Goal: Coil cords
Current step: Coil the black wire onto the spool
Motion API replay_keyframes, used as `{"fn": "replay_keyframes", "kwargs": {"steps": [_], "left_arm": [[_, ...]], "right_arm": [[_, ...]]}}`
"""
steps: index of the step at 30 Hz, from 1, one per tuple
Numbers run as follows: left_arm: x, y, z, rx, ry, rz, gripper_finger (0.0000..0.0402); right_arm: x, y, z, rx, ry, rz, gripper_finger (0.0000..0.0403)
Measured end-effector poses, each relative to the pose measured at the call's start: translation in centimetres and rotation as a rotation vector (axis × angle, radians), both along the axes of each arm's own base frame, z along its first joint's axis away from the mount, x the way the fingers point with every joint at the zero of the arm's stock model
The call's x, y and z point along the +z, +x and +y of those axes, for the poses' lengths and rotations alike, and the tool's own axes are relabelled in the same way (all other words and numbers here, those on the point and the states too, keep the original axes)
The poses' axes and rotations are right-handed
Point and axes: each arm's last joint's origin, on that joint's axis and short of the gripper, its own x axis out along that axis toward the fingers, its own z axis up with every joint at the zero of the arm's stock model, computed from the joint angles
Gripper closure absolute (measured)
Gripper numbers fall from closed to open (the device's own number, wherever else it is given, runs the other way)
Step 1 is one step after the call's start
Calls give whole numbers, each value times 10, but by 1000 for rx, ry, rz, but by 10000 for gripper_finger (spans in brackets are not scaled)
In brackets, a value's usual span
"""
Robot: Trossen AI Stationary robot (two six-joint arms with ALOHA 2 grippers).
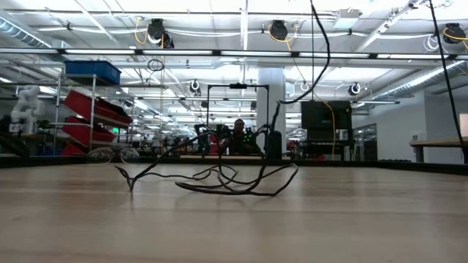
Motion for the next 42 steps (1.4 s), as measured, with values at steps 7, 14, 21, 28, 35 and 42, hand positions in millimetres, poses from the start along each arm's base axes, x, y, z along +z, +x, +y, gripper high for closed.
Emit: {"fn": "replay_keyframes", "kwargs": {"steps": [7, 14, 21, 28, 35, 42], "left_arm": [[-3, 4, 4, 65, 54, -1, 165], [-8, 18, 23, 104, 127, 12, 162], [-28, 32, 25, 2, 160, 40, 166], [-31, 27, 22, 33, 220, 100, 244], [-37, 19, 17, 24, 272, 183, 369], [-26, 10, 8, -33, 172, 157, 378]], "right_arm": [[0, 0, 0, 2, -16, 0, 403], [0, 0, 0, 1, -15, -1, 403], [-2, 2, 1, -3, 3, 6, 403], [-14, 12, 14, 9, 26, 46, 403], [-19, 11, 32, 52, 50, 47, 403], [-12, 2, 46, 116, 61, -16, 403]]}}
